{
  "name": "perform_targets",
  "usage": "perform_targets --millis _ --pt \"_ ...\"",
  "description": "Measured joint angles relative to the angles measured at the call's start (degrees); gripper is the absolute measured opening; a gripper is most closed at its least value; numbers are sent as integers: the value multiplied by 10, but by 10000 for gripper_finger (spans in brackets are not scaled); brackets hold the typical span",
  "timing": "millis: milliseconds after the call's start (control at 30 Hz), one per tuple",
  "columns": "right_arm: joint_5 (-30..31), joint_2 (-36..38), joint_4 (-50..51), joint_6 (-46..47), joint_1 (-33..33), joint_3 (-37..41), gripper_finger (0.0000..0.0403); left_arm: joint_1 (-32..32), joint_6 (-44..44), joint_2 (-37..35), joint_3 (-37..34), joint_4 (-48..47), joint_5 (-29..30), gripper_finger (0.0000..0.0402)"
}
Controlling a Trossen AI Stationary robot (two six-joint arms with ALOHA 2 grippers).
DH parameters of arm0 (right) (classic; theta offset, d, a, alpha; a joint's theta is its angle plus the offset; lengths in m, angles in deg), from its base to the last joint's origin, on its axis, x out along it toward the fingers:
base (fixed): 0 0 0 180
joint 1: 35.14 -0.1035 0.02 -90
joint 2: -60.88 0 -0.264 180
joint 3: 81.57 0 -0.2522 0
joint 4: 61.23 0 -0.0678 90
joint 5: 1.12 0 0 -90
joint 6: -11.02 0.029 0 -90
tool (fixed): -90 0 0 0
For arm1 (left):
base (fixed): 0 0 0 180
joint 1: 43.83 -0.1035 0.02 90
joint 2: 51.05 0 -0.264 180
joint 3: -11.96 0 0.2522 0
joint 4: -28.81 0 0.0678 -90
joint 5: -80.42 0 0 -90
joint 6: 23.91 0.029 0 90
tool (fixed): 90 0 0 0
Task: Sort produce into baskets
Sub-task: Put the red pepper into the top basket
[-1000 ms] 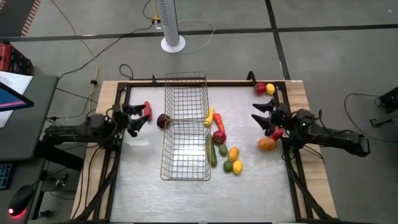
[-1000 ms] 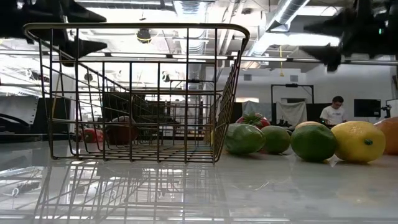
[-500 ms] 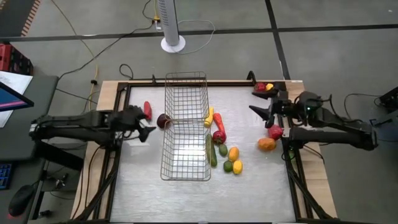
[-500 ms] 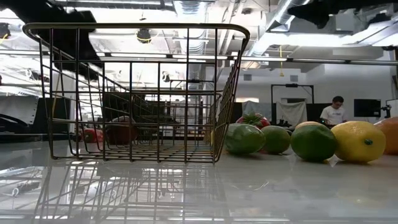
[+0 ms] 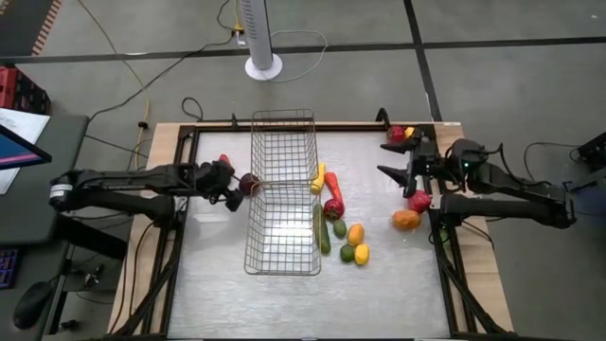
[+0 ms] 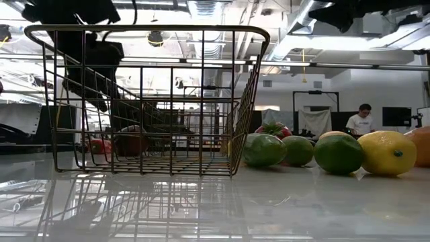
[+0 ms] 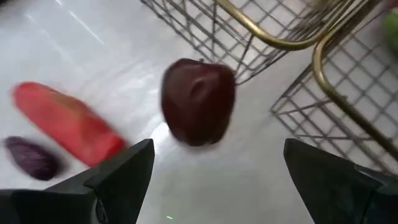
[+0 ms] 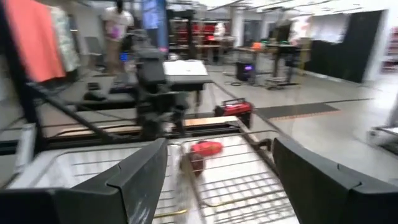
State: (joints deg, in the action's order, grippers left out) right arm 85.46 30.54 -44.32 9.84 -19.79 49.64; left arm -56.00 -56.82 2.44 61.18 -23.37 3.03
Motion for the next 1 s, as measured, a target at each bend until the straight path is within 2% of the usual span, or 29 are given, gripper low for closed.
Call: perform_targets --millis 100,233,467,633,833,1000 --pt "-24 0 1 6 0 0 317 -33 15 5 0 30 -22 345" --pt "-26 0 -7 6 0 0 317 -92 31 5 0 57 -35 345" --pt "-26 0 -70 -8 1 -5 317 -231 50 6 0 8 -51 345" --pt "-26 -4 -71 -13 3 -29 317 -308 65 46 0 -2 -90 345" --pt "-26 -21 -88 -39 1 -31 317 -347 93 149 0 3 -94 345" --pt "-26 -29 -108 -60 1 -31 317 -352 95 205 0 47 -97 345"
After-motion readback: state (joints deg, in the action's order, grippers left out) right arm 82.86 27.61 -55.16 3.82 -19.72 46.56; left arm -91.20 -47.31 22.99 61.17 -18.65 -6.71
